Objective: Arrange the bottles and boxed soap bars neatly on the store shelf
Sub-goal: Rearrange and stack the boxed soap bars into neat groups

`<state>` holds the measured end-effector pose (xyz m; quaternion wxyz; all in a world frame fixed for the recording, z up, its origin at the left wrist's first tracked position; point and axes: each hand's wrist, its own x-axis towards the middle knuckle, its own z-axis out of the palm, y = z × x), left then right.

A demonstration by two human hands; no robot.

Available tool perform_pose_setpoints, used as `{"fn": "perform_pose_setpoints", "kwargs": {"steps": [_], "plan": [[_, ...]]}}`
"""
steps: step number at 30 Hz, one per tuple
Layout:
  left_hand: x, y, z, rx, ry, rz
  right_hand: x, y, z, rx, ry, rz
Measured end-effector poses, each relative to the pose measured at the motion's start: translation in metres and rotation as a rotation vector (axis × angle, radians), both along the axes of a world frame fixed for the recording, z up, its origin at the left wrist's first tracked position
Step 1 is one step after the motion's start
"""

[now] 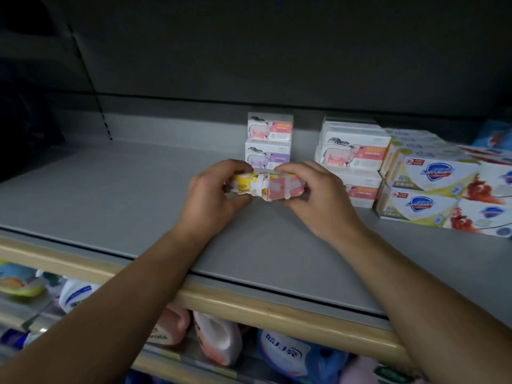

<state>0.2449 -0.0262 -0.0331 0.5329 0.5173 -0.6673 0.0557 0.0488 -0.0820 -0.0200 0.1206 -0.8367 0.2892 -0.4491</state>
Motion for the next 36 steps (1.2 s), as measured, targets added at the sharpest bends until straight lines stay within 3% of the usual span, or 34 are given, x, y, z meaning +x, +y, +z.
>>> {"fn": "perform_pose_setpoints", "kwargs": {"steps": [5,10,18,22,27,33,36], "plan": [[-0.003,0.003,0.003,-0.101,-0.156,0.063,-0.002,-0.001,-0.001,-0.107,-0.021,0.015],[-0.004,0.004,0.002,-0.091,-0.137,0.046,-0.003,-0.002,-0.004,-0.044,-0.027,0.014],[0.000,0.001,0.001,0.165,0.241,-0.030,0.002,0.000,-0.005,0.653,-0.286,0.188],[-0.004,0.001,-0.001,0.198,0.232,-0.109,0.010,0.004,-0.002,0.970,-0.451,0.182],[-0.001,-0.002,-0.004,0.243,0.049,-0.180,0.010,0.004,0.001,1.141,-0.546,0.199],[-0.004,0.000,0.002,0.307,0.428,-0.215,0.000,0.004,0.005,1.108,-0.488,0.403],[-0.005,0.002,0.004,0.324,0.503,-0.243,-0.002,0.005,0.004,1.060,-0.432,0.435]]}}
